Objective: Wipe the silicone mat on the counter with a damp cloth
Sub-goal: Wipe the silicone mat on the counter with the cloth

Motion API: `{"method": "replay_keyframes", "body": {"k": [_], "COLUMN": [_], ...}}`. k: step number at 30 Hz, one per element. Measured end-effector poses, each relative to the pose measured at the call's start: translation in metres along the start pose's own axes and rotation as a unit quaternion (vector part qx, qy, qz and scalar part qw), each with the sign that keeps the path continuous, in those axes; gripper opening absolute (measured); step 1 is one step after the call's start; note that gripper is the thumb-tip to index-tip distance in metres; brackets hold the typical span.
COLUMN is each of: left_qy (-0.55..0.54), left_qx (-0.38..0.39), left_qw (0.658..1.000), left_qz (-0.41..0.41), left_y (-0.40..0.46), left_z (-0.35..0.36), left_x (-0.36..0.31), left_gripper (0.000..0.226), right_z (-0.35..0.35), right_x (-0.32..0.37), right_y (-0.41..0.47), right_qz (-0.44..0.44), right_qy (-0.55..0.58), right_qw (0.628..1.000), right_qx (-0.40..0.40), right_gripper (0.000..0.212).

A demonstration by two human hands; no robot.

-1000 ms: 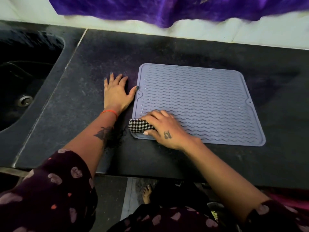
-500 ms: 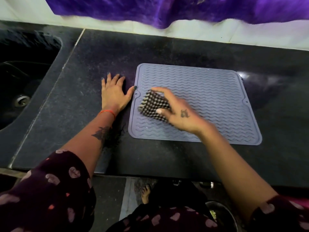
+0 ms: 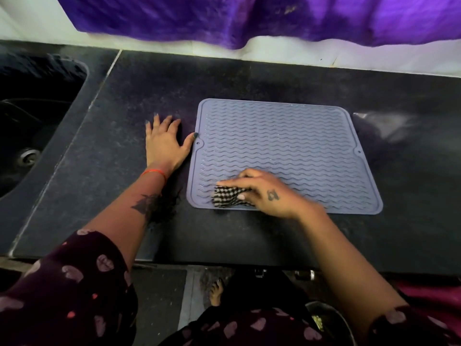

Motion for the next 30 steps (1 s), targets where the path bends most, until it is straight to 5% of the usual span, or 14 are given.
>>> {"method": "replay_keyframes", "body": {"k": [2,7,13,22,27,30], "left_qy": [0.005,0.025,0.049,-0.035,-0.066,-0.056], "left_qx": [0.000,0.005,0.007,-0.014,0.006,0.009], "left_qw": [1.000,1.000,0.999,0.999,0.997,0.998], "left_qz": [0.002,0.006,0.005,-0.009,0.033,0.037], "left_y": [0.000,0.000,-0.004,-0.004,-0.004,-0.003], "left_z": [0.000,-0.001,-0.002,-0.010,0.004,0.010], "left_x": [-0.002,-0.005,-0.006,-0.029,-0.057,-0.058], "left_gripper": [0.062,0.066,0.064,0.051,0.046,0.046], "right_z": [-0.016,-0.038,0.015,-0.022,-0.055,-0.030], "right_x": [-0.021,-0.009,0.018,-0.032,-0.034,-0.028], "right_y": [-0.010,-0.007,-0.003,-0.023,-0.010,0.005], "right_qz": [0.039,0.061,0.004,0.064,0.097,0.087], "right_qy": [0.011,0.027,-0.101,0.010,-0.002,-0.035], "right_qw": [0.999,0.982,0.981,0.998,0.981,0.980], "right_qx": [-0.002,-0.177,-0.166,0.003,-0.169,-0.173], "right_gripper": [0.051,0.056,0.050,0.054,0.055,0.054]}}
Point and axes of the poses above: each hand's wrist, its own y-axis towards the middle knuckle, its own z-axis out of the palm, x = y × z, the point moved 7 cm from there along y, towards the middle knuckle, and after that the axes turned 3 degrees about x, right-handed, at the moved point
